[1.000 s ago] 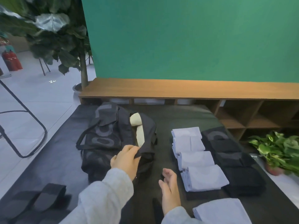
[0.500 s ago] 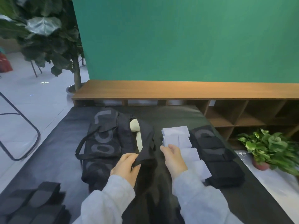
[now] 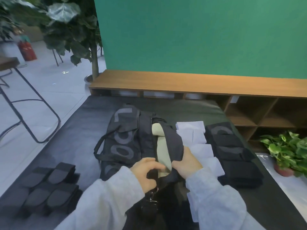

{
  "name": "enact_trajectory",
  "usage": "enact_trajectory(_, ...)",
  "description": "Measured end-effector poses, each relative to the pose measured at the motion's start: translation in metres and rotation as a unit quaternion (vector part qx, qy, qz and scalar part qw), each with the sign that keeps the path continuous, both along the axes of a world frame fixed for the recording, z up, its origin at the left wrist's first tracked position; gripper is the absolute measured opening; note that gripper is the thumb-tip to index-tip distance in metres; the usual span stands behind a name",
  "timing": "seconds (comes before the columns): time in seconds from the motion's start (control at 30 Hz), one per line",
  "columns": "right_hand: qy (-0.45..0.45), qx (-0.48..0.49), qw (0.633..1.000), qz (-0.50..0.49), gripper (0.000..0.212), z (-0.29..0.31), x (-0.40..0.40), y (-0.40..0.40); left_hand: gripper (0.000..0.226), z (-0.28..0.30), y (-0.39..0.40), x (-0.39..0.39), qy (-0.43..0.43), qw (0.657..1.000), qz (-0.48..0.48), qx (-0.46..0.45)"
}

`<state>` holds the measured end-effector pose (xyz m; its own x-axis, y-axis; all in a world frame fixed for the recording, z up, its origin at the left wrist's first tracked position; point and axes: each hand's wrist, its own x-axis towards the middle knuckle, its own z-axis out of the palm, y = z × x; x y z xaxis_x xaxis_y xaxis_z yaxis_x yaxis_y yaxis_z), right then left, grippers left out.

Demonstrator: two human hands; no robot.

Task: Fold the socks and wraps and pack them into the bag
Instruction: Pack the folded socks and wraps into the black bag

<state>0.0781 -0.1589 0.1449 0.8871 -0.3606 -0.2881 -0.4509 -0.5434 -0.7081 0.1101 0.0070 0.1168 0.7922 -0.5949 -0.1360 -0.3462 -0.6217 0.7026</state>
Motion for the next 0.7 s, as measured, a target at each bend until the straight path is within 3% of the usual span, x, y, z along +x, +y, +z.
enact_trajectory(0.13, 0.016, -0.01, 1.0, 0.008, 0.047, -0.006, -0.006, 0.001, 0.048, -0.002, -0.016, 0.03, -0.072, 0.991, 0.111, 0.016)
enact_trajectory(0.2, 0.026, -0.029, 0.999, 0.001, 0.05, -0.009, -0.008, 0.001, 0.057, -0.015, -0.029, 0.037, -0.05, 0.986, 0.147, 0.068)
enact_trajectory(0.37, 0.013, -0.131, 0.991, -0.013, 0.062, -0.009, -0.02, 0.001, 0.08, -0.046, -0.046, 0.03, 0.009, 0.964, 0.169, 0.203)
enact_trajectory(0.57, -0.013, -0.042, 0.999, -0.004, 0.063, -0.016, -0.028, 0.003, 0.082, -0.058, -0.047, 0.027, 0.03, 0.95, 0.17, 0.26)
enact_trajectory(0.7, -0.02, -0.064, 0.998, 0.009, 0.07, -0.019, -0.029, 0.007, 0.074, -0.058, -0.043, 0.033, 0.02, 0.952, 0.168, 0.255)
